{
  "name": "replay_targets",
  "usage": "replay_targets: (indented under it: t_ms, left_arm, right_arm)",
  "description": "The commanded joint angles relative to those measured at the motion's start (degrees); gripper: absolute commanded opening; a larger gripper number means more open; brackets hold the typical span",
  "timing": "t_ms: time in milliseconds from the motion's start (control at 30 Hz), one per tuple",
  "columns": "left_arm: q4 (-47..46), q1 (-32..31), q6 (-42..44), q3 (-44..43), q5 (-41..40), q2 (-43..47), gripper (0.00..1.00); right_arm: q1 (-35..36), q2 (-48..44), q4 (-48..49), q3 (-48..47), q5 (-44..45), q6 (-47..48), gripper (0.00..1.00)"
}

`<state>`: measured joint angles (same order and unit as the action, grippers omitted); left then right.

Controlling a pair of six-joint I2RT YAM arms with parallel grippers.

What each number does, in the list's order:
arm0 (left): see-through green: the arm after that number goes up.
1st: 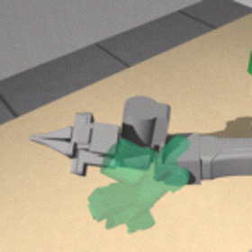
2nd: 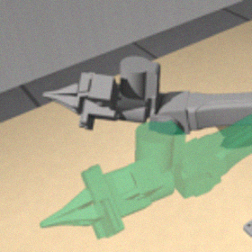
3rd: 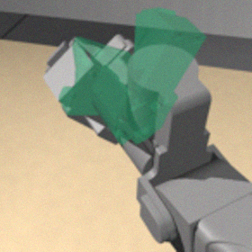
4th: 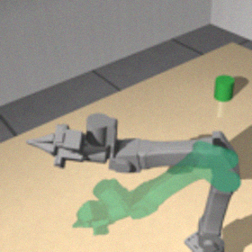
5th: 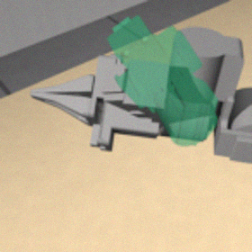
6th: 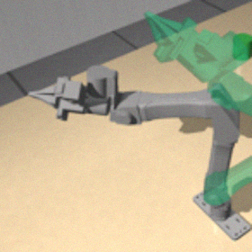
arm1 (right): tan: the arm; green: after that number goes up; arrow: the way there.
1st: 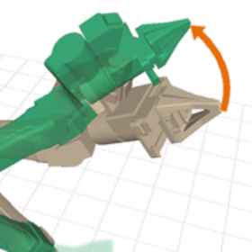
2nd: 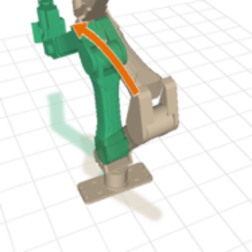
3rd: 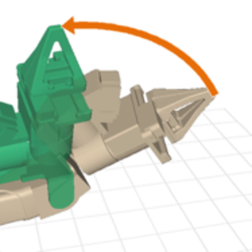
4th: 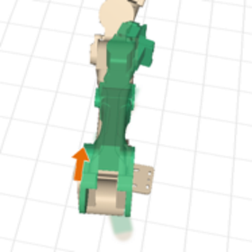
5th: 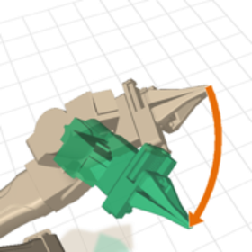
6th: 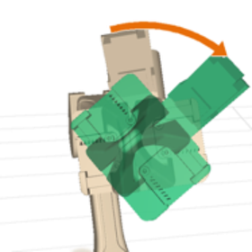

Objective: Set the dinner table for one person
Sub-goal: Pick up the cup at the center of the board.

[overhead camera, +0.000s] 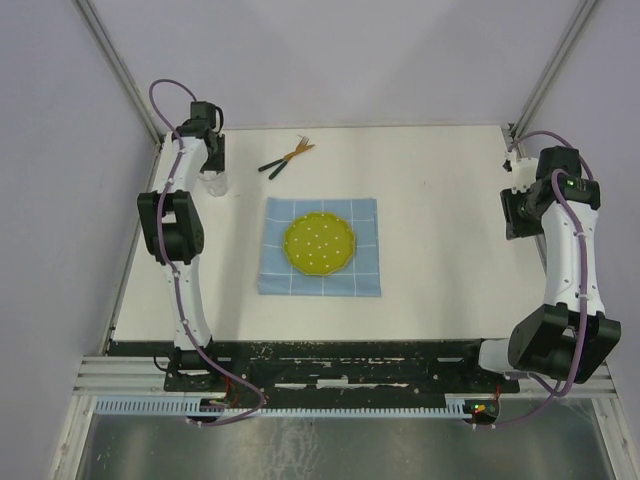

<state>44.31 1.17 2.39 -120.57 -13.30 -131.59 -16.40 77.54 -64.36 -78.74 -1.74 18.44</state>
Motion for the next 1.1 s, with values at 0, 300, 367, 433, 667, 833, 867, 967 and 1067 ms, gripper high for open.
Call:
replay_targets:
  t_ms: [0,300,367,433,667,833,867,967,1067]
  left_arm:
    - [-0.6,0.2,-1.8,-1.1,-0.5,6.3,0.49]
    - [0.8,0.2,-0.5,-1.2,-5.4,7.8,0.52]
    - [1.2,0.5,-0.7,-0.7,-5.8,7.3,0.53]
    - [1.3,0.6,-1.0,0.3,-5.6,7.1,0.54]
    - [0.8,1.6,-1.5,2.0,-6.0,5.6,0.56]
    - [0.4,2.3,-1.5,2.1,-4.7,3.4,0.57]
    - [0.2,2.3,-1.5,2.4,-4.3,3.1,0.57]
    - [-0.4,2.3,-2.0,3.4,-2.7,2.1,0.56]
    - [-1.5,2.4,-2.6,3.9,-1.6,1.1,0.54]
  right_arm:
    - [-0.3,-0.3,0.1,-1.4,-2.0,-1.3,0.41]
    - [-0.3,-0.3,-1.1,-1.2,-4.2,-1.2,0.42]
    - [-0.2,-0.6,-1.0,-1.3,-4.0,-1.0,0.42]
    - [-0.2,-0.6,-1.0,-1.5,-3.6,-0.7,0.41]
    - [-0.2,-1.3,-1.9,-2.2,-3.2,-0.6,0.41]
    - [-0.3,-2.0,-2.2,-2.1,-2.9,-1.1,0.41]
    - [-0.3,-2.1,-2.2,-2.0,-2.9,-1.3,0.41]
    - [-0.3,-2.4,-2.2,-1.4,-2.6,-1.2,0.41]
    - [-0.3,-2.7,-2.2,-1.0,-1.8,-1.2,0.41]
